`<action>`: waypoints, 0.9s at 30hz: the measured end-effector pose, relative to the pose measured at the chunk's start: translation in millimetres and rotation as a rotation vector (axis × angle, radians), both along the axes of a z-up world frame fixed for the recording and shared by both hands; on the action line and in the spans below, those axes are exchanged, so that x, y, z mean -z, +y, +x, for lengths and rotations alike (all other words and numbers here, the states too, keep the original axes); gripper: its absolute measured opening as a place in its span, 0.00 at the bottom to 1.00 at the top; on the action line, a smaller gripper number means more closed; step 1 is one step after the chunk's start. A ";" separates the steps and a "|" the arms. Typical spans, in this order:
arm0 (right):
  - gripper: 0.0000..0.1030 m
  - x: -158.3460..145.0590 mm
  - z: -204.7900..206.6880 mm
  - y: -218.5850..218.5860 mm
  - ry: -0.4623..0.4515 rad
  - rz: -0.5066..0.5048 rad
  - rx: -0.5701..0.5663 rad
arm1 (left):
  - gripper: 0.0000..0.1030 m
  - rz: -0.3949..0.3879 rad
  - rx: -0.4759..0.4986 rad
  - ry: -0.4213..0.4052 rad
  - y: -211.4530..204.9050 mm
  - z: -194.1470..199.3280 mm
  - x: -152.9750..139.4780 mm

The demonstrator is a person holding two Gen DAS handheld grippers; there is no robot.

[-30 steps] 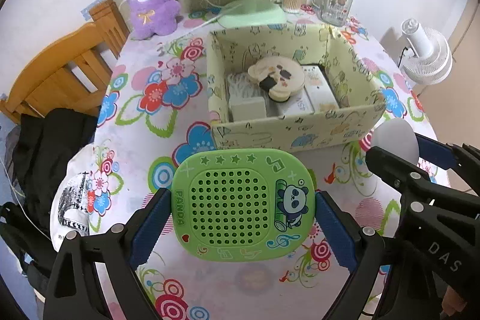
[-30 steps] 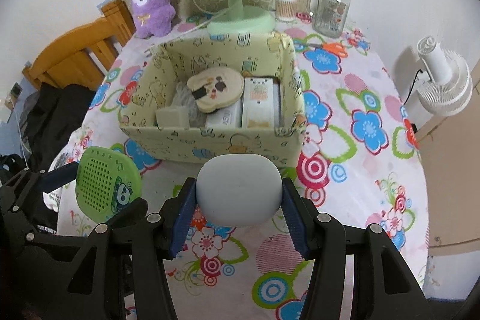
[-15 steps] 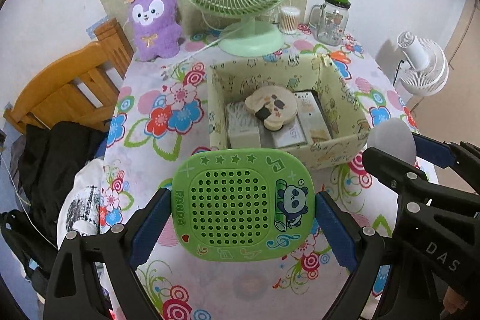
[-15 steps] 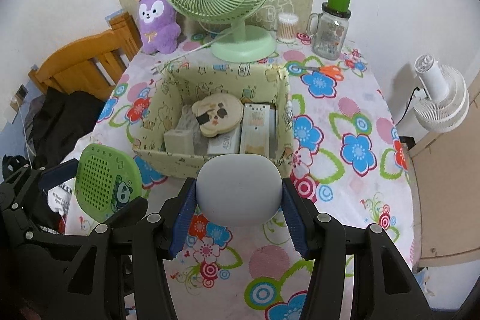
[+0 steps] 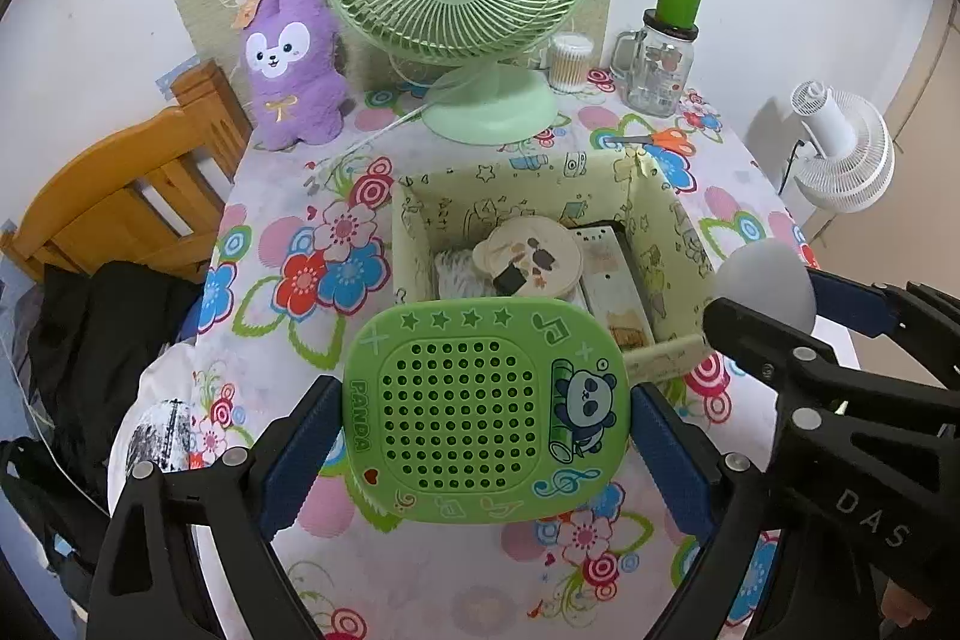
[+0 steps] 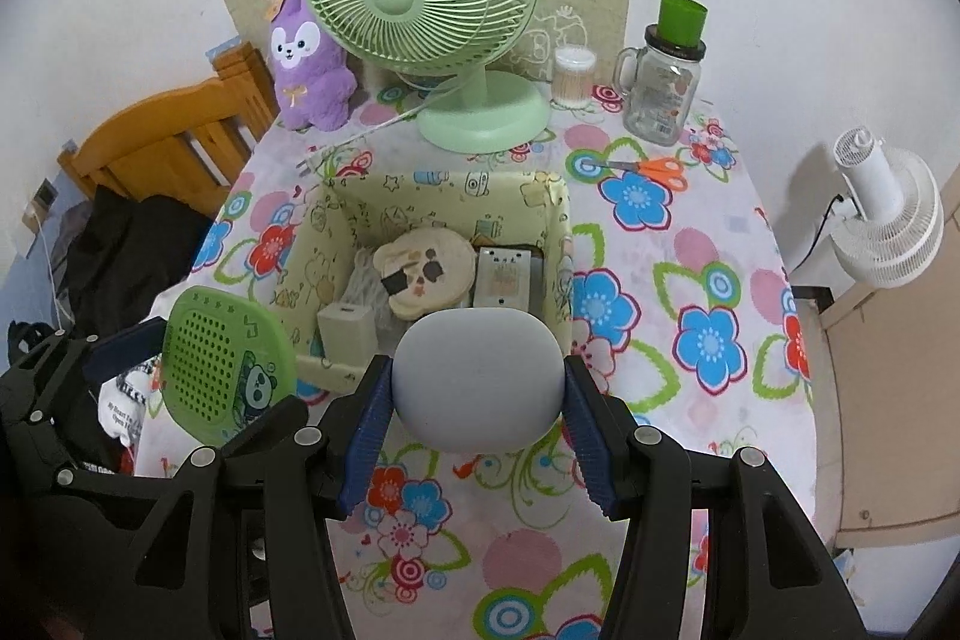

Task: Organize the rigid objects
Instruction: 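Lift and carry speaker over box with left tool while right tool carries puff, then release white puff into box with right tool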

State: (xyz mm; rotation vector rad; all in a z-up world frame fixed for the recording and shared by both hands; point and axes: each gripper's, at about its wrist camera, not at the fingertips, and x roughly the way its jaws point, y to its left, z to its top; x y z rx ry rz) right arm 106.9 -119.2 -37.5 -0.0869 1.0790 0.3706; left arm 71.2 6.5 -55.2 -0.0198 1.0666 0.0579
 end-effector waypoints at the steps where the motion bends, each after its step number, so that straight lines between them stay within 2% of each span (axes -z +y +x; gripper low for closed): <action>1: 0.56 1.3 3.7 1.2 0.004 0.001 -0.004 | 0.92 -0.002 0.000 0.002 0.2 2.6 1.1; 13: 0.56 34.5 46.0 16.3 0.090 0.020 -0.030 | 0.92 0.007 0.009 0.033 1.2 30.9 19.0; 27: 0.57 71.9 64.7 30.0 0.230 0.061 -0.014 | 0.92 0.037 0.028 0.105 4.5 48.7 41.5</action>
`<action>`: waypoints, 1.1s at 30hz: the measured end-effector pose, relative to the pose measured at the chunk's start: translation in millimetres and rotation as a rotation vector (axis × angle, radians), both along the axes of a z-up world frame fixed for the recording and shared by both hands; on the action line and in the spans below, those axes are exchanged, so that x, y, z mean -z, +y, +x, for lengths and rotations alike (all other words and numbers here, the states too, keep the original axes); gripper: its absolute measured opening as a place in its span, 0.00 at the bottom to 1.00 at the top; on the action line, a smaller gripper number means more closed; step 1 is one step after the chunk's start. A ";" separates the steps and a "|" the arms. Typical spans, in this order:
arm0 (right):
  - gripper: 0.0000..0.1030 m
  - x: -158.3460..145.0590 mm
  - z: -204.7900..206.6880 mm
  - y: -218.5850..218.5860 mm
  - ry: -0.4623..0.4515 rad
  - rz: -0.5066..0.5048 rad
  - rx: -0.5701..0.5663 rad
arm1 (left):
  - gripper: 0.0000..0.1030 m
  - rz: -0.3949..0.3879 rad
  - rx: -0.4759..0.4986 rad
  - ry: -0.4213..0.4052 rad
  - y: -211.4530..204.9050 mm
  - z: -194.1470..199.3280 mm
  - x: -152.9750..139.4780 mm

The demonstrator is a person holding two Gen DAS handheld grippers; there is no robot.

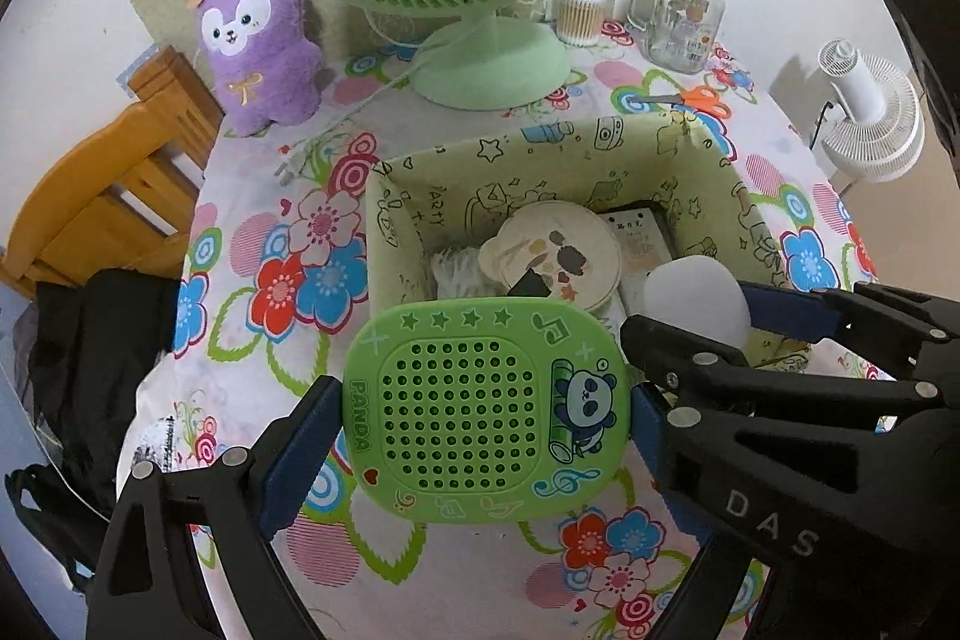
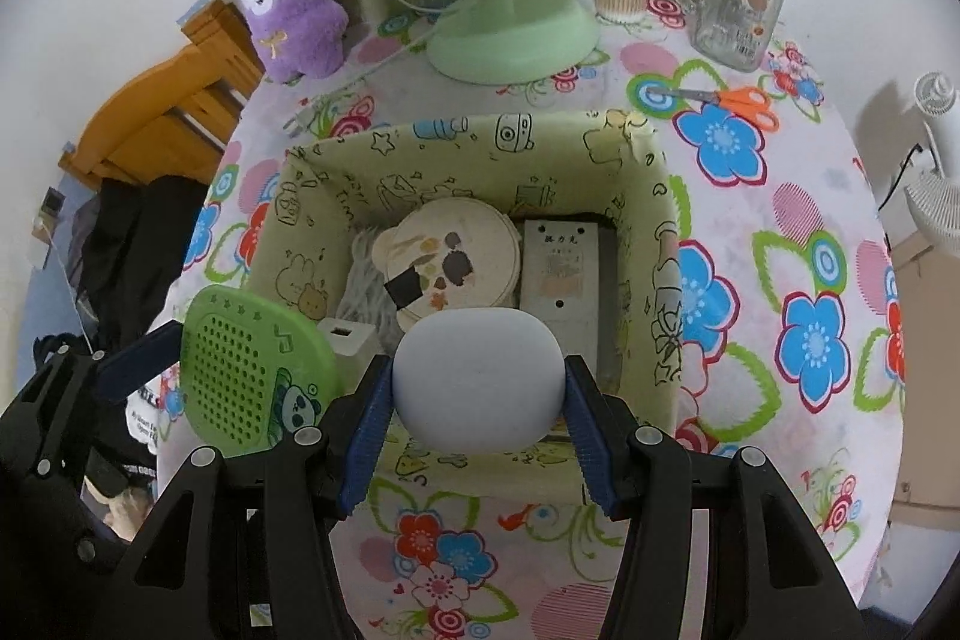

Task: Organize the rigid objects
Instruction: 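Release white puff into box with right tool, then lower green speaker into box and open left tool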

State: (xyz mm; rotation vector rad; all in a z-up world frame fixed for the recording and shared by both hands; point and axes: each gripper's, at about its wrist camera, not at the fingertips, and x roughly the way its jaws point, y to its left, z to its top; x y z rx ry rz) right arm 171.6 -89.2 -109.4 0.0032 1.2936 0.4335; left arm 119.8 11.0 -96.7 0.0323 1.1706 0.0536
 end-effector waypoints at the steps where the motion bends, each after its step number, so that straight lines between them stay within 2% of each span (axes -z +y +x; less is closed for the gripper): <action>1: 0.57 1.9 1.4 -0.7 0.015 0.005 0.004 | 0.92 -0.002 0.000 0.002 0.6 0.8 0.9; 5: 0.59 3.4 2.5 -1.4 0.030 0.016 0.008 | 0.92 -0.002 0.002 0.005 1.1 2.1 1.1; 8: 0.67 1.7 1.8 -3.2 0.020 0.009 0.009 | 0.92 -0.001 0.004 0.007 2.4 2.1 1.8; 21: 0.67 -28.8 -6.7 -32.3 -0.083 -0.027 0.080 | 0.92 -0.040 0.045 -0.030 -12.7 7.2 -10.2; 33: 0.67 -30.4 -6.4 -70.6 -0.086 -0.051 0.178 | 0.92 -0.054 0.090 -0.019 -32.8 24.5 -3.2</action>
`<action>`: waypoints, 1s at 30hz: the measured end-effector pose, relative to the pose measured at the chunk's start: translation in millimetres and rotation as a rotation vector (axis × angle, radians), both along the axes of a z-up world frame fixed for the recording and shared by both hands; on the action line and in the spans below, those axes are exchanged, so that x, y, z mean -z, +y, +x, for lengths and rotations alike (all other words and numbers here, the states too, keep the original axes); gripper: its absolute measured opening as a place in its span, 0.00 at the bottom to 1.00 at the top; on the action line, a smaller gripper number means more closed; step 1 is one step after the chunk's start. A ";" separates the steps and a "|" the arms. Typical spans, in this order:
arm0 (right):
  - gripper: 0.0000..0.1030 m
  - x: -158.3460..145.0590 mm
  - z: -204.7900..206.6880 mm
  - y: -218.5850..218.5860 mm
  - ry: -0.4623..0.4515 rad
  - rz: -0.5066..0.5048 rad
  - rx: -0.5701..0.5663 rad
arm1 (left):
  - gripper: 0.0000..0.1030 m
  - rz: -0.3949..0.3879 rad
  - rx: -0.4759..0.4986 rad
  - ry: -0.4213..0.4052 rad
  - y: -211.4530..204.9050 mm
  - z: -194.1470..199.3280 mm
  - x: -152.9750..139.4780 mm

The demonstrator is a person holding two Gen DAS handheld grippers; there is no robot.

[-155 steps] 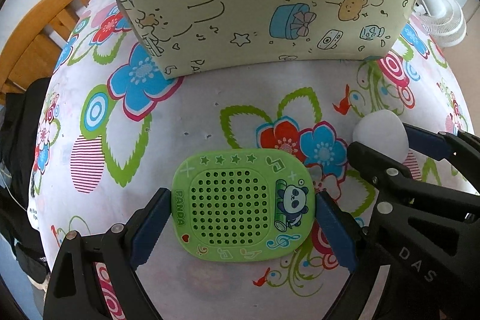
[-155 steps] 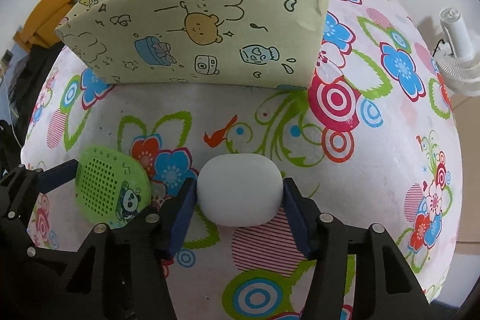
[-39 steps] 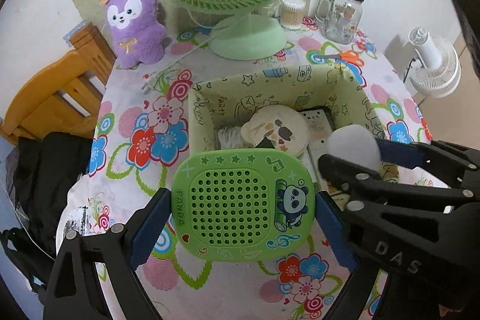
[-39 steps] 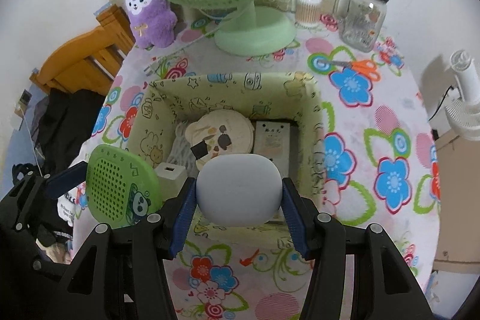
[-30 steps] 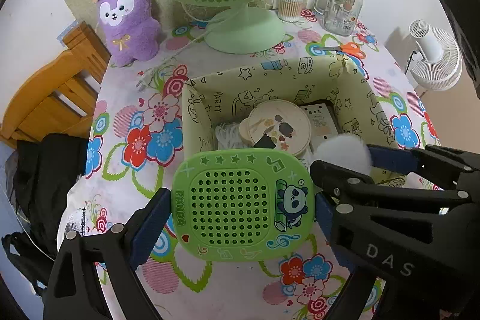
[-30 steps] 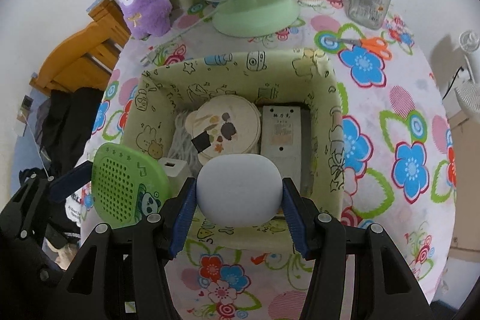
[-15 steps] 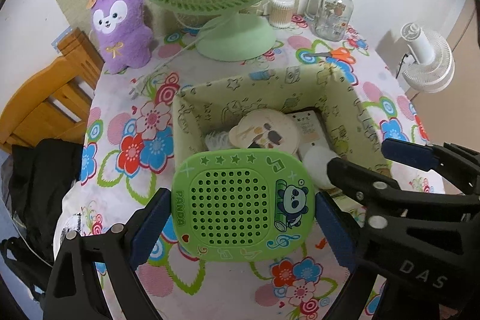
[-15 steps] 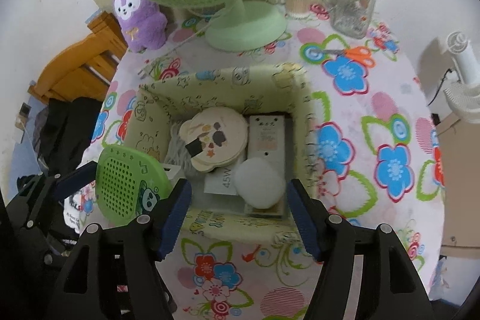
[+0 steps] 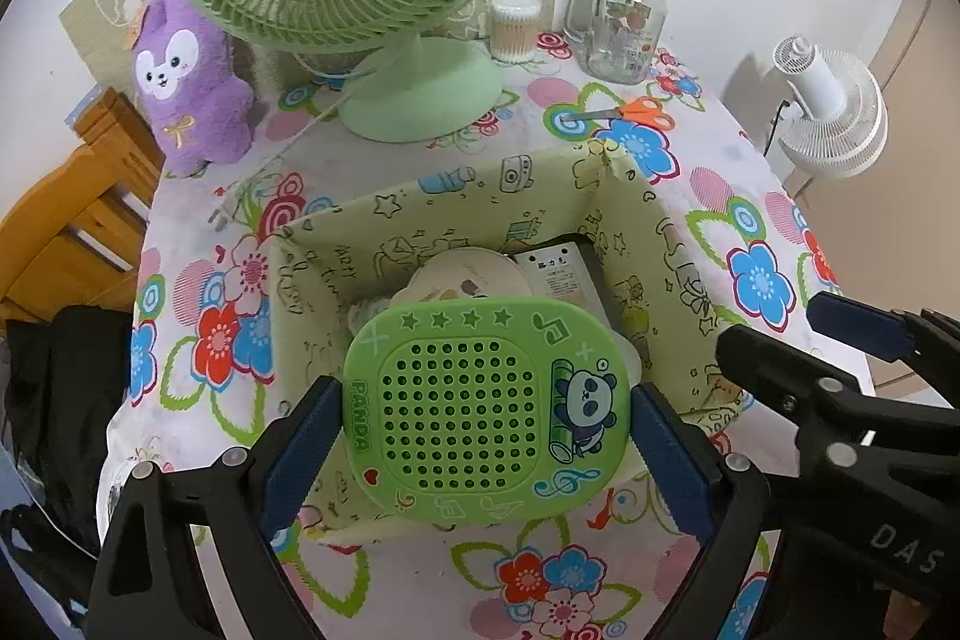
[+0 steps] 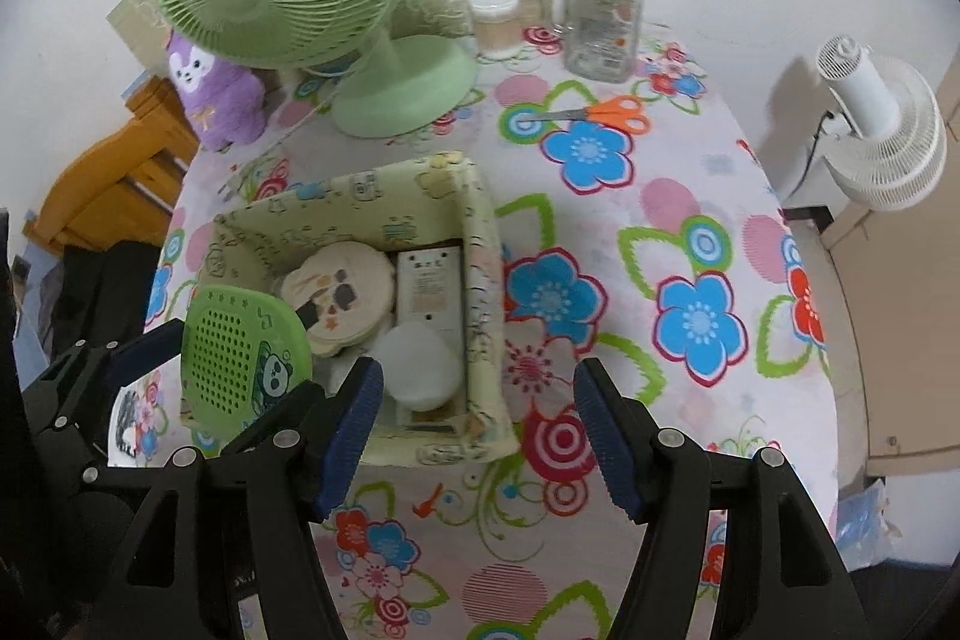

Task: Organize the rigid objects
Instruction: 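Lower green speaker into box and open left tool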

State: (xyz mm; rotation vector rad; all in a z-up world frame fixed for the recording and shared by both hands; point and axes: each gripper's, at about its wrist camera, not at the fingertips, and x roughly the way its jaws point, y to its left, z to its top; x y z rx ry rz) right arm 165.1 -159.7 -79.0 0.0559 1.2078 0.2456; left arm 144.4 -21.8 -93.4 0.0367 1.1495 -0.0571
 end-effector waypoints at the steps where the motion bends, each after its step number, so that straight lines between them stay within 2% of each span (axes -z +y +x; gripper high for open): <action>1: 0.67 1.0 0.4 -2.1 0.002 -0.001 0.005 | 0.92 0.001 0.001 0.004 -1.3 1.6 1.6; 30: 0.67 27.8 27.9 -13.6 0.055 -0.017 0.024 | 0.92 -0.015 -0.022 0.086 -6.6 38.8 43.3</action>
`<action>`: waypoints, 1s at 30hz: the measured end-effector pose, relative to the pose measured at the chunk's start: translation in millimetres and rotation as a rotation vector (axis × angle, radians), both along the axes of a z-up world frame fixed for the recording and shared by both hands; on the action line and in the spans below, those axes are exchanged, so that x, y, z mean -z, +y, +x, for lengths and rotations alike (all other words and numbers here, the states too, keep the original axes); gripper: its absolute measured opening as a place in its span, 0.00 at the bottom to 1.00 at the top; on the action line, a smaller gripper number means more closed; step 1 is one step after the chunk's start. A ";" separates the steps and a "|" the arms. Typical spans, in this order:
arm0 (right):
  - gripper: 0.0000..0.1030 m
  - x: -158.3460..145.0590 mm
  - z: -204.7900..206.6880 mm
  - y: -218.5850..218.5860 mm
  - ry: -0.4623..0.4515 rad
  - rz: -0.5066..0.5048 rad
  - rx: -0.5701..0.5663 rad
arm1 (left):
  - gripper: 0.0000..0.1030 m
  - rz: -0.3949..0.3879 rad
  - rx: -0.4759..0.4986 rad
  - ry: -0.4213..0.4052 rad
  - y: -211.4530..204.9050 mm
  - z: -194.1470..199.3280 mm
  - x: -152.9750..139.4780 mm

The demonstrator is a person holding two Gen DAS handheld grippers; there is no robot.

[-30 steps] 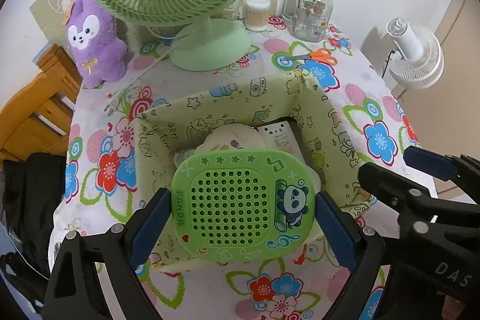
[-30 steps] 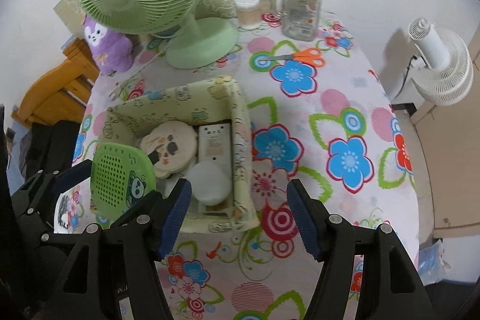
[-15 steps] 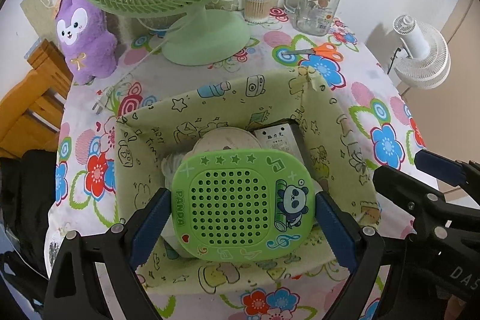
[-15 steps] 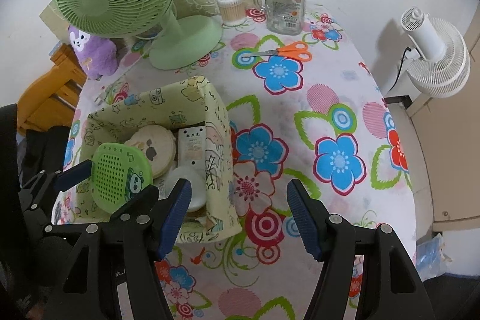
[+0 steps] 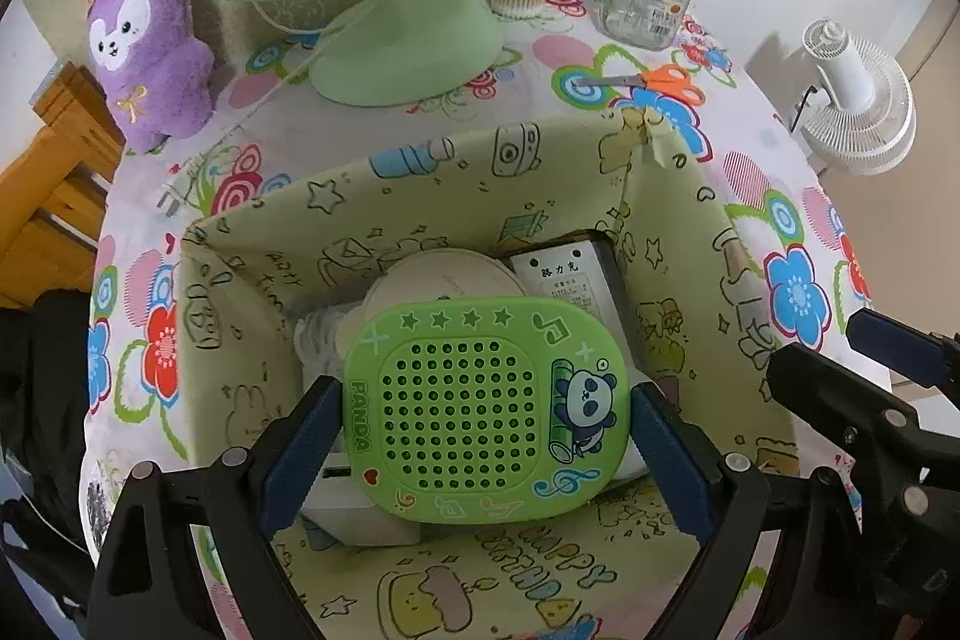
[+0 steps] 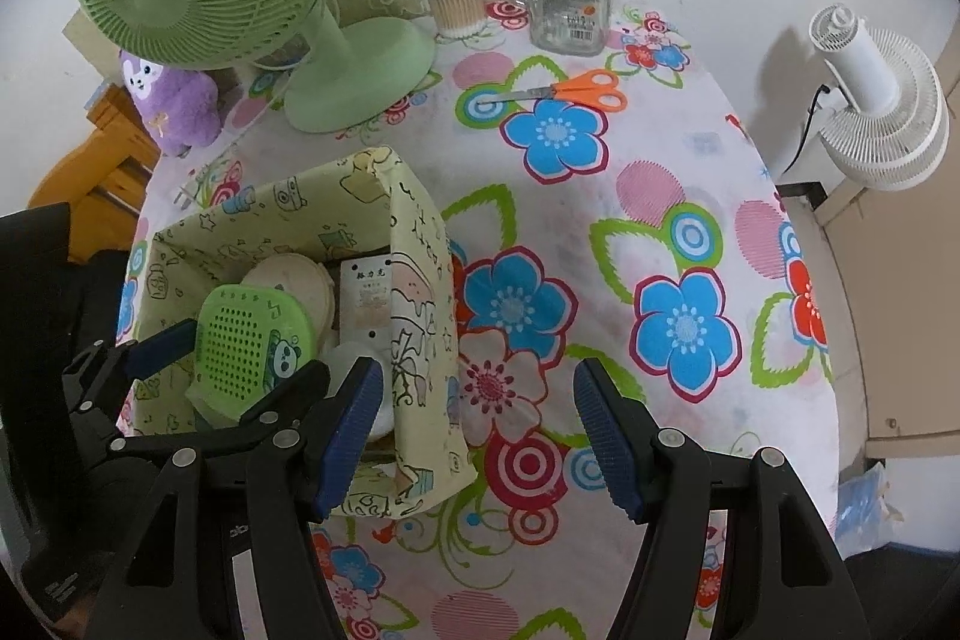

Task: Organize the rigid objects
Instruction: 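Lower green speaker into box and open left tool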

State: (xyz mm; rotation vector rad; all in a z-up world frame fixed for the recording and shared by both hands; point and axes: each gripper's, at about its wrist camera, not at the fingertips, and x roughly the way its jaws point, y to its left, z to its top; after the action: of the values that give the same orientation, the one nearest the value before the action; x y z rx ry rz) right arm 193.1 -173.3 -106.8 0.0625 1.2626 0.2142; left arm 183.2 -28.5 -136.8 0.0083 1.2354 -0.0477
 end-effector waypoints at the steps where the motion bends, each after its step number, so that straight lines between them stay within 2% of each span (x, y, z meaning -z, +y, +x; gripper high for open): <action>1: 0.67 1.5 0.1 -0.1 0.004 -0.002 -0.001 | 0.92 -0.001 0.001 0.005 -0.9 0.4 2.2; 15: 0.67 8.2 -1.0 7.2 0.019 -0.007 -0.024 | 0.93 0.006 -0.006 0.046 -2.1 1.3 15.5; 19: 0.67 5.9 -3.2 11.2 0.013 -0.006 -0.034 | 1.00 0.024 0.003 0.025 -1.0 -2.5 9.8; 30: 0.67 -6.4 -10.1 29.0 -0.019 0.004 -0.077 | 1.00 0.051 -0.011 -0.017 13.7 -18.0 -10.9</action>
State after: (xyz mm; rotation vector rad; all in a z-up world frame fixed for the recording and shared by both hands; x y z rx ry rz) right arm 183.0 -144.3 -100.4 0.0152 1.2465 0.2829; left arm 165.2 -14.7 -125.9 0.0461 1.2193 -0.0063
